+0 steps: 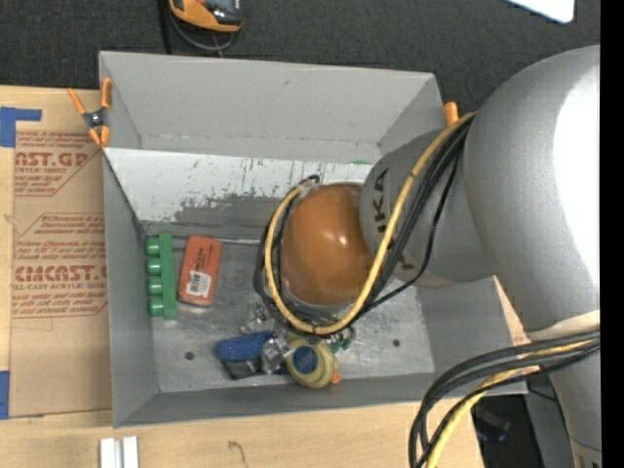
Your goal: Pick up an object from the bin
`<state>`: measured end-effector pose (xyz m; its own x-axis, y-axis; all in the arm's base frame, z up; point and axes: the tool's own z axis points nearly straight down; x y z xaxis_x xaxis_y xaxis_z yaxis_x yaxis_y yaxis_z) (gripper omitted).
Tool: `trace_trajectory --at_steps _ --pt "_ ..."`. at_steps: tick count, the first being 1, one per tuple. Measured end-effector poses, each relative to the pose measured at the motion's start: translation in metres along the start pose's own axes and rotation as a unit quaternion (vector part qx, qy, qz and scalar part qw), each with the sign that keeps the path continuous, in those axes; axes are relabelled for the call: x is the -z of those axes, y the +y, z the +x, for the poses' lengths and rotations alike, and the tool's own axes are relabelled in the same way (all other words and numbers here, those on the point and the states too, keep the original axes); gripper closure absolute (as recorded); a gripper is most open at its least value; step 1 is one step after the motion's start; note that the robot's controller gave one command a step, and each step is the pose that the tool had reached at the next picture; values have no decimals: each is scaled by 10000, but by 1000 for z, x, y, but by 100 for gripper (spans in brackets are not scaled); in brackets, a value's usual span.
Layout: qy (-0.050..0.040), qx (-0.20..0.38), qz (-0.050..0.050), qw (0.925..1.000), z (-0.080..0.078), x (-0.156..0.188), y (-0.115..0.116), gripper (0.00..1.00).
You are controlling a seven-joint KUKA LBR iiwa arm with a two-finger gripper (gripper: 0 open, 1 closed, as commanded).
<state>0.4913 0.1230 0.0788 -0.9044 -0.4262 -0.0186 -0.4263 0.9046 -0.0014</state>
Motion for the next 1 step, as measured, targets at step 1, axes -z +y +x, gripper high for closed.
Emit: trace_trajectory --at_steps 1 --pt "45 1149 -10 9934 -11 161 9 100"
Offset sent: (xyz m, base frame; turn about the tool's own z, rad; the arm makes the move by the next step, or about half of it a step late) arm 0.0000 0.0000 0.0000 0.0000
